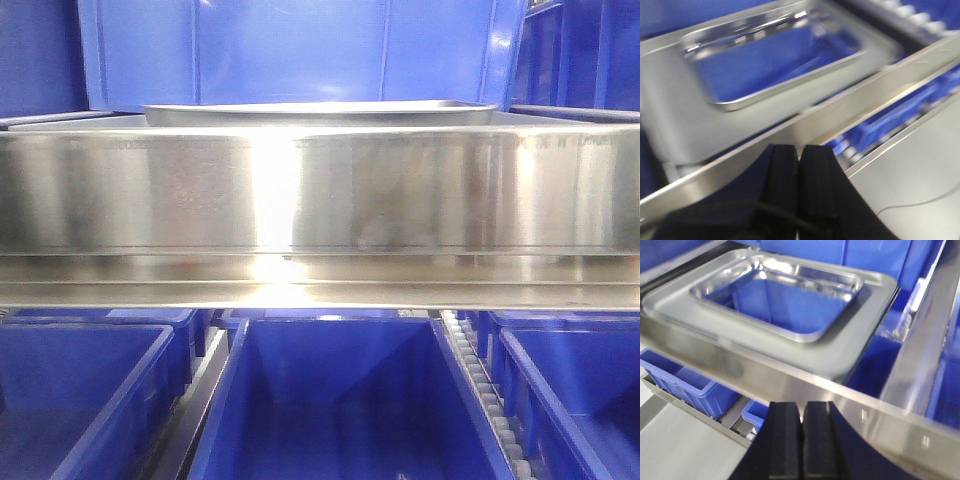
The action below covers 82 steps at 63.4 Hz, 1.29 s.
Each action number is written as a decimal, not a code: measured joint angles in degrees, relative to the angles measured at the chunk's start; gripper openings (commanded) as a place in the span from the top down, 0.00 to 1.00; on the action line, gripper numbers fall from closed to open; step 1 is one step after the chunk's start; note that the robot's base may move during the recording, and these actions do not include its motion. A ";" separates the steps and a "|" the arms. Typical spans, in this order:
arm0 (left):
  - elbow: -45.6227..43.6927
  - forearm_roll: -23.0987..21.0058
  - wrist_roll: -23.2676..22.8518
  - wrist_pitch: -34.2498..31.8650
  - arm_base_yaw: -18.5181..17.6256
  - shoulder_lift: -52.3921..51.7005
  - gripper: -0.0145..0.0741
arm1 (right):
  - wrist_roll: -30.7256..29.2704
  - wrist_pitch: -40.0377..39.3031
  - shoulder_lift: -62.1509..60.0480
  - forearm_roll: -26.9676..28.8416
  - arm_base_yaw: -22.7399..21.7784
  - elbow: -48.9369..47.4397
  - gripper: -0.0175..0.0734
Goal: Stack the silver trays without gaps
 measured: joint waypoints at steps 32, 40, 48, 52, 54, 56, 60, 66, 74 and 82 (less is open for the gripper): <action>18.44 -0.21 0.00 -19.55 -3.18 -9.73 0.88 | -1.35 -10.54 -21.58 -0.62 0.00 19.70 0.75; 18.44 -0.21 0.00 -19.58 -3.18 -9.73 0.88 | -1.39 -10.59 -21.67 -0.62 0.00 19.70 0.75; 18.44 -0.21 0.00 -19.58 -3.18 -9.73 0.89 | -1.39 -10.67 -21.67 -0.62 0.00 19.70 0.75; 18.44 -0.21 0.00 -19.58 -3.18 -9.73 0.89 | -1.39 -10.67 -21.67 -0.73 0.00 19.70 0.75; 18.44 -0.21 0.00 -19.58 -3.18 -9.73 0.89 | -1.39 -10.67 -21.67 -0.73 0.00 19.70 0.75; 18.44 -0.21 0.00 -19.58 -3.18 -9.73 0.89 | -1.39 -10.67 -21.67 -0.73 0.00 19.70 0.75; 18.44 -0.82 0.00 -19.68 -3.18 -9.73 0.89 | -1.39 -10.67 -21.67 -0.73 0.00 19.70 0.75; 18.44 -5.98 4.19 -19.45 -1.88 -10.11 0.89 | -1.39 -10.67 -21.67 -0.81 0.00 19.70 0.75; 18.52 -12.14 16.06 -18.25 3.97 -12.55 0.89 | -1.39 -10.67 -21.67 -0.81 0.00 19.70 0.75; 20.02 -13.29 20.73 -18.12 12.64 -17.39 0.89 | -1.39 -10.67 -21.67 -0.81 0.00 19.70 0.75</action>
